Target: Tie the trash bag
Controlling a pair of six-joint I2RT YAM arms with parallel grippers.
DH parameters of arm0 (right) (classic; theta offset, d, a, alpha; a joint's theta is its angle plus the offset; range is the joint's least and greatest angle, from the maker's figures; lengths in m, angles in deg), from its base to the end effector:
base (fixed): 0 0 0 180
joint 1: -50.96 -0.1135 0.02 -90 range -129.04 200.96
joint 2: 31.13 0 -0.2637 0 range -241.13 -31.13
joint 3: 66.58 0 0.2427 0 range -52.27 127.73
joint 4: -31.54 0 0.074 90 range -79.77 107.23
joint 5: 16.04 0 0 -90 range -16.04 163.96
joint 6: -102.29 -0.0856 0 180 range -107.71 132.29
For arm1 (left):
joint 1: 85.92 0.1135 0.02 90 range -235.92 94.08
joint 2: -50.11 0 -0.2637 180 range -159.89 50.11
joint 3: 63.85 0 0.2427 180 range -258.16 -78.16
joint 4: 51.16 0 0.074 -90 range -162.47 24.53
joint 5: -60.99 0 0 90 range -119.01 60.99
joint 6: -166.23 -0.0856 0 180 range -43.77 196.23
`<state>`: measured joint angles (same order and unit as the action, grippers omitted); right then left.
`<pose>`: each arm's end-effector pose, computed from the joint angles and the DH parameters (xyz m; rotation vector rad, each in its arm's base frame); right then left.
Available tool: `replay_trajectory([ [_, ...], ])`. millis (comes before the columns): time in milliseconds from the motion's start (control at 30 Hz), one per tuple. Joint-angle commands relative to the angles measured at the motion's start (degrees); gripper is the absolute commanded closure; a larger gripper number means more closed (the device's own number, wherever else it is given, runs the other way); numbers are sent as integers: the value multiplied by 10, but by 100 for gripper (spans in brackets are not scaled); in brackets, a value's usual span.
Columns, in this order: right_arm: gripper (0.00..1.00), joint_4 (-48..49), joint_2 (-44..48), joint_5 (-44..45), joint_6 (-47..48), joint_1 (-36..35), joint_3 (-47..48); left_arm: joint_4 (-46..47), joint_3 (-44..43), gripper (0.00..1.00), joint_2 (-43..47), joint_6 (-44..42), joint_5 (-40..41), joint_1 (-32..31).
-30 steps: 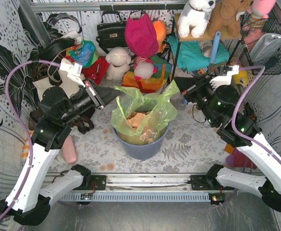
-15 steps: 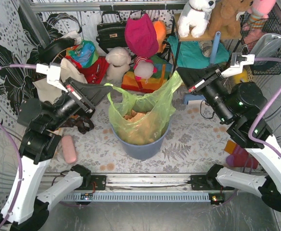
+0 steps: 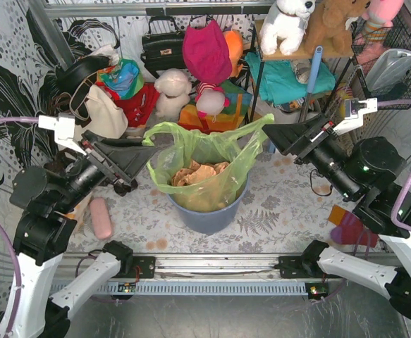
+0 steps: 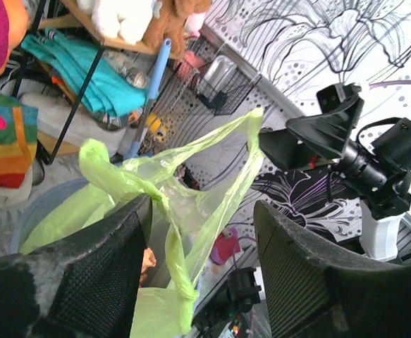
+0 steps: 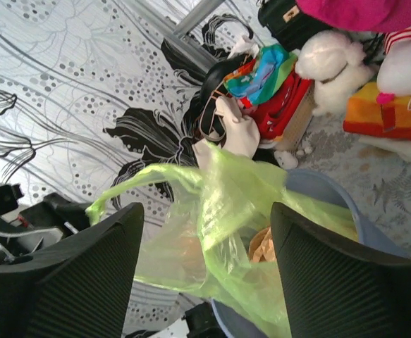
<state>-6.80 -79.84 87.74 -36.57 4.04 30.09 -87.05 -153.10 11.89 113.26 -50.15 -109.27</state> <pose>0.1265 0.1055 0.5181 0.2409 1.5024 1.2008 0.0924 -0.0735 0.5055 0.1690 1.4047 -1.1248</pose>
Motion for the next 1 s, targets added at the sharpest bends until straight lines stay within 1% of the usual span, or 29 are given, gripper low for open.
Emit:
replay_trajectory([
  [0, 25, -18, 9, -35, -5, -2, 0, -49, -28, 30, -22, -5, -2, 1],
  [67, 23, -7, 5, -57, 0, -2, -6, -64, -31, 28, -26, -10, -9, 1],
  [167, 22, 16, -6, -80, -1, -3, -21, -73, -30, 26, -27, -15, -37, 1],
  [233, 22, 47, -9, -88, -6, -2, -41, -81, -31, 25, -27, -18, -57, 1],
  [367, 22, 117, -19, -109, -7, -2, -69, -96, -34, 24, -26, -18, -70, 1],
  [467, 24, 157, -37, -134, -3, -3, -65, -122, -52, 24, -30, -24, -69, 1],
  [567, 24, 168, -52, -145, 0, -2, -51, -149, -75, 24, -37, -32, -78, 1],
  [600, 24, 168, -56, -146, 3, -2, -47, -172, -90, 24, -43, -42, -69, 1],
  [633, 24, 167, -57, -146, 4, -2, -45, -218, -110, 24, -49, -52, -48, 1],
  [667, 25, 166, -58, -146, 6, -2, -42, -239, -129, 24, -55, -65, -22, 1],
  [700, 25, 162, -58, -145, 7, -2, -39, -280, -147, 24, -59, -75, 6, 1],
  [767, 25, 157, -57, -141, 10, -3, -39, -318, -168, 23, -66, -86, 50, 1],
  [867, 26, 153, -53, -136, 12, -2, -39, -343, -174, 23, -76, -78, 84, 1],
  [967, 26, 151, -49, -131, 14, -2, -40, -312, -141, 24, -79, -61, 57, 1],
])
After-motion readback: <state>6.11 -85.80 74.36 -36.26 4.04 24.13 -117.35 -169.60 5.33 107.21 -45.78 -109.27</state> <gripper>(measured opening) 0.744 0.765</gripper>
